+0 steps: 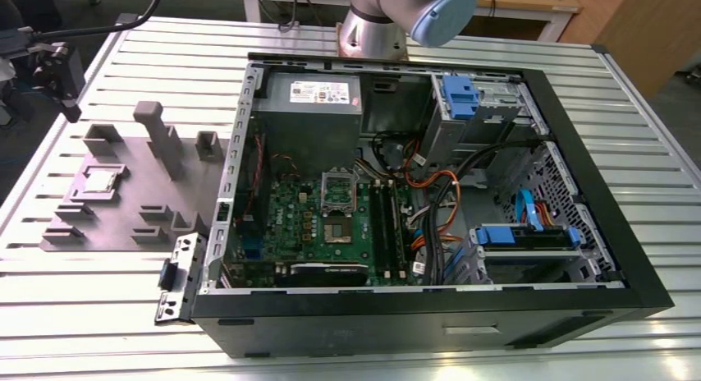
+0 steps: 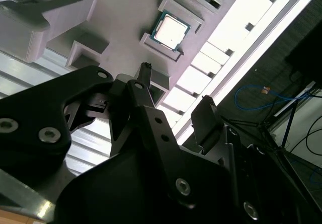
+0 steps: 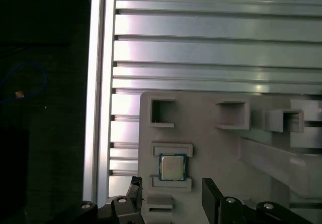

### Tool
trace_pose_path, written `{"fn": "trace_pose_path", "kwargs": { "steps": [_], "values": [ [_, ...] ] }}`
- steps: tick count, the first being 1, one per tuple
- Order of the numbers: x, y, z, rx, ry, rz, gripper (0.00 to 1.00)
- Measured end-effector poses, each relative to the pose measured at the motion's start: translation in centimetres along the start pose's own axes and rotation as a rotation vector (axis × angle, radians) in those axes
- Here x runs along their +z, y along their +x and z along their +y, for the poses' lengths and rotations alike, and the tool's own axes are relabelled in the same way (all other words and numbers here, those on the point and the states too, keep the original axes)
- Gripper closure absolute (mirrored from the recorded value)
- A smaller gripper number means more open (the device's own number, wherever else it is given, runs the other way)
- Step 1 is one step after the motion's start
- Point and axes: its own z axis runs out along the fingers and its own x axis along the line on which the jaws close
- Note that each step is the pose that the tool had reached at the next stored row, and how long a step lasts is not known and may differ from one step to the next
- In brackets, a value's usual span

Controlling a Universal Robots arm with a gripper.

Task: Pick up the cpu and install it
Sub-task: 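Pick up the cpu and move it towards the insertion slot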

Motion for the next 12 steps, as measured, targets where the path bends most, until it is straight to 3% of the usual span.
{"fn": "trace_pose_path", "kwargs": {
  "steps": [12],
  "values": [
    [0.18, 0.0, -0.01, 0.0, -0.0001, 0.0, 0.41]
  ]
}}
